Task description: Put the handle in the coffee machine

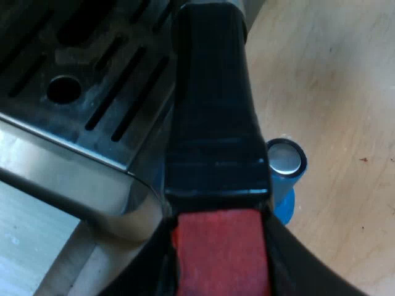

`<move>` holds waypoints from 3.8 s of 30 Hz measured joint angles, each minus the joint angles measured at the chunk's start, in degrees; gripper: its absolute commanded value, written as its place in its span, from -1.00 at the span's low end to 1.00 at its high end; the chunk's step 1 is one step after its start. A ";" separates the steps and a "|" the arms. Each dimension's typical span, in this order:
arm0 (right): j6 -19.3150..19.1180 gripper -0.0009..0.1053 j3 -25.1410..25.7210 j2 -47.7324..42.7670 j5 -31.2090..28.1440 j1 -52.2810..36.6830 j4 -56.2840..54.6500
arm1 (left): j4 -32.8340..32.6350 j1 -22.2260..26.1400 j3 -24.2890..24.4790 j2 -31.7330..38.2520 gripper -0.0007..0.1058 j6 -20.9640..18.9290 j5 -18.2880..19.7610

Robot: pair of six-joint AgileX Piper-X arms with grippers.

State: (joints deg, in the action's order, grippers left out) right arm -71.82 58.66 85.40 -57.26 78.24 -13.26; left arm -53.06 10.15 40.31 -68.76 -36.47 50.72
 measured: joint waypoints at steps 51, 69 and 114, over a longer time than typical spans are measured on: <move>-5.63 0.79 -7.02 5.40 -12.51 1.34 18.36 | 2.14 0.00 0.00 -1.16 -0.98 0.00 0.53; -6.47 0.79 -7.01 9.54 -12.11 1.34 23.87 | 2.02 0.00 0.00 -1.16 -0.98 0.00 0.53; -22.85 0.79 -7.01 9.54 -10.96 1.34 37.94 | 6.86 0.00 0.15 -1.16 -0.98 -4.71 4.03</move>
State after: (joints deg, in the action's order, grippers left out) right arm -94.67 51.64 94.94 -68.22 79.59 24.68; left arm -46.20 10.15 40.46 -69.93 -41.18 54.75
